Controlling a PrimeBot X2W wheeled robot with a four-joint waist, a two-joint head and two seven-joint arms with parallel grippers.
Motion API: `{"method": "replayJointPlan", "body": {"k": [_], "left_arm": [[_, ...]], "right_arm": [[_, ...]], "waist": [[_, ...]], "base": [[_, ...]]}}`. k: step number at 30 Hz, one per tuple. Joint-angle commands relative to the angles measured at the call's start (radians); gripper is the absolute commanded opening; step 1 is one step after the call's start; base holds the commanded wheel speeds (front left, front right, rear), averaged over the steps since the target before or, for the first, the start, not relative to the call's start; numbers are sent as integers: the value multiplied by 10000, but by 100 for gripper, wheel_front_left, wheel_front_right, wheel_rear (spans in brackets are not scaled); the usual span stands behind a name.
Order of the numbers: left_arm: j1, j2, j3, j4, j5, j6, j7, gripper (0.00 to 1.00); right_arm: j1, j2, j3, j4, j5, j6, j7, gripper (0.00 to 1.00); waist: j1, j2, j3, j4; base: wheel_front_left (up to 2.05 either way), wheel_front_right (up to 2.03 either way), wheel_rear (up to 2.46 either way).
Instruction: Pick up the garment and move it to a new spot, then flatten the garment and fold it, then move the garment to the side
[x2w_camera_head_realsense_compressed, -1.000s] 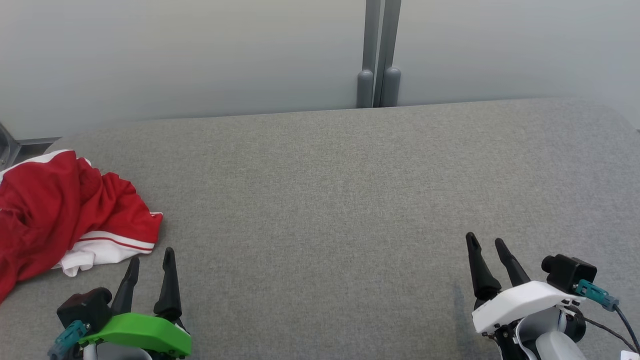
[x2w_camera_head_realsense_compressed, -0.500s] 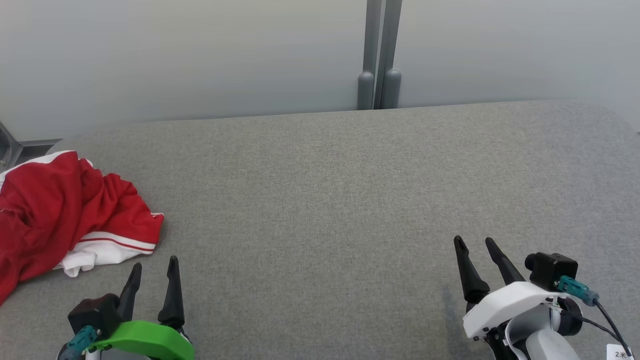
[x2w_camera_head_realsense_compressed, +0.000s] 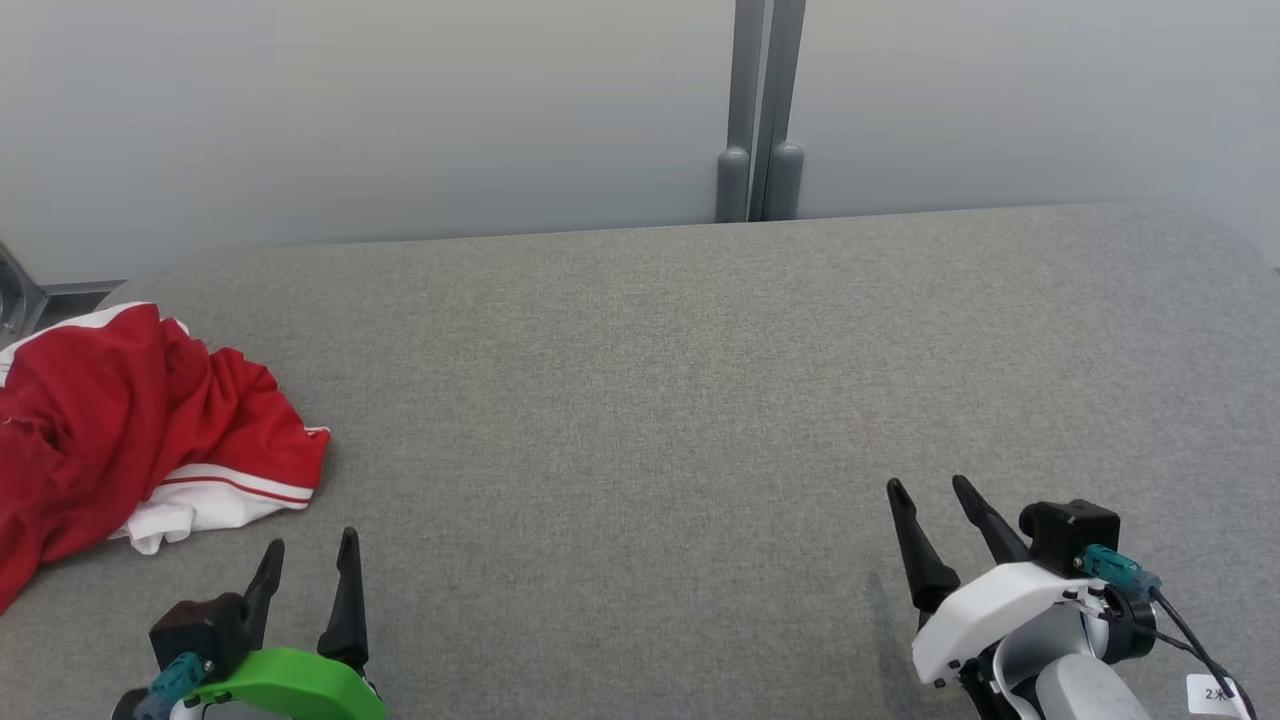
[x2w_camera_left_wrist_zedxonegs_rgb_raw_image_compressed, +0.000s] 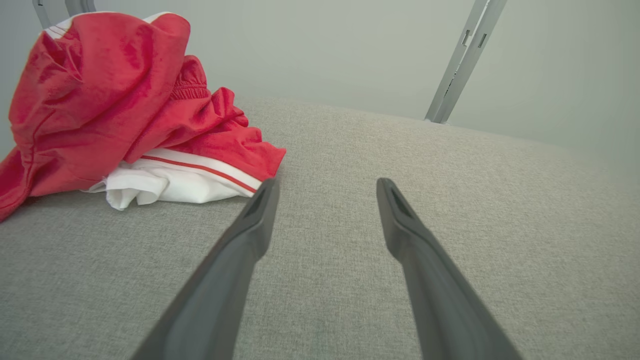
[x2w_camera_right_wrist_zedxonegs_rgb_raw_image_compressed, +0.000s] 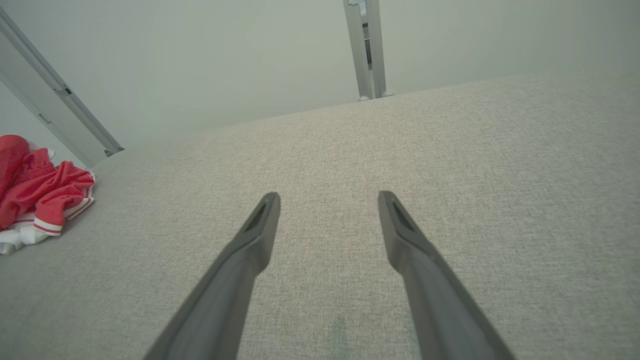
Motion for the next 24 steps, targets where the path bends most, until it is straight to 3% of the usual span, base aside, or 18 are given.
{"method": "replayJointPlan", "body": {"k": [1, 24], "left_arm": [[-163, 116, 16, -93, 216, -43, -77, 100], [423, 245, 89, -831, 951, 109, 198, 100]], "right_arm": [[-175, -57, 35, -40, -224, 3, -98, 100], [-215, -63, -7, 8, -1746, 4, -522, 100]], "waist": [[0, 0, -5, 5], [0, 0, -114, -49]], "base": [[0, 0, 0], [0, 0, 0]]}}
